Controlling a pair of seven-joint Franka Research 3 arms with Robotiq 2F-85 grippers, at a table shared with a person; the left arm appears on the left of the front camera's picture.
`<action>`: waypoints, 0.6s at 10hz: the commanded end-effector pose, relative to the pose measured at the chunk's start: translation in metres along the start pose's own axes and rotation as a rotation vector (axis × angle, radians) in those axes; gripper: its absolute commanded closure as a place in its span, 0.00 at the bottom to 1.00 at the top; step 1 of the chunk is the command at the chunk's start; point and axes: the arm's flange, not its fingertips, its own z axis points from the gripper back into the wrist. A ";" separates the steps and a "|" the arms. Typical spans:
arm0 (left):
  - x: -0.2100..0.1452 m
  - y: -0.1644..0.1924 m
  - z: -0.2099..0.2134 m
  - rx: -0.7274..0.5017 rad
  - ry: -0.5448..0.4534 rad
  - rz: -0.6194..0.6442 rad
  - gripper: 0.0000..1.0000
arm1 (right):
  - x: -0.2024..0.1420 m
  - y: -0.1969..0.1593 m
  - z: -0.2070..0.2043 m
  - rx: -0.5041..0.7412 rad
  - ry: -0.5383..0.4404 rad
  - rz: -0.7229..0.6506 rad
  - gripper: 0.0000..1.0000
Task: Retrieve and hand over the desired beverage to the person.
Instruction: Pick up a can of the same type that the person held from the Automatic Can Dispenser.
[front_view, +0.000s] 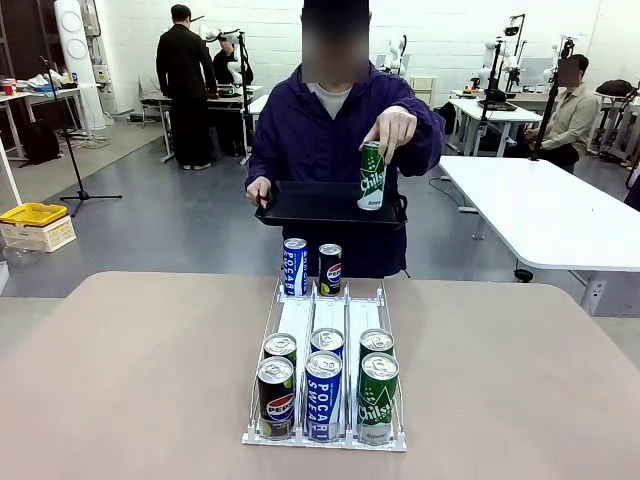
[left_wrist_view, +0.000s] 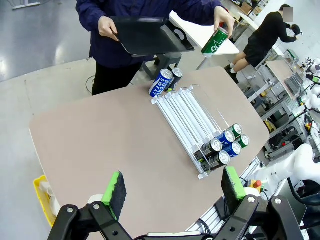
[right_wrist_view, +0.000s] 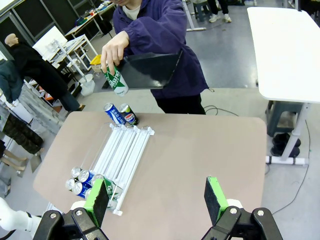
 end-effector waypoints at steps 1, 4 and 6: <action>0.001 0.001 0.001 -0.013 -0.009 -0.020 0.00 | 0.002 -0.002 -0.002 0.014 -0.010 0.001 0.00; 0.001 0.001 0.001 -0.013 -0.009 -0.020 0.00 | 0.002 -0.002 -0.002 0.014 -0.010 0.001 0.00; 0.001 0.001 0.001 -0.013 -0.009 -0.020 0.00 | 0.002 -0.002 -0.002 0.014 -0.010 0.001 0.00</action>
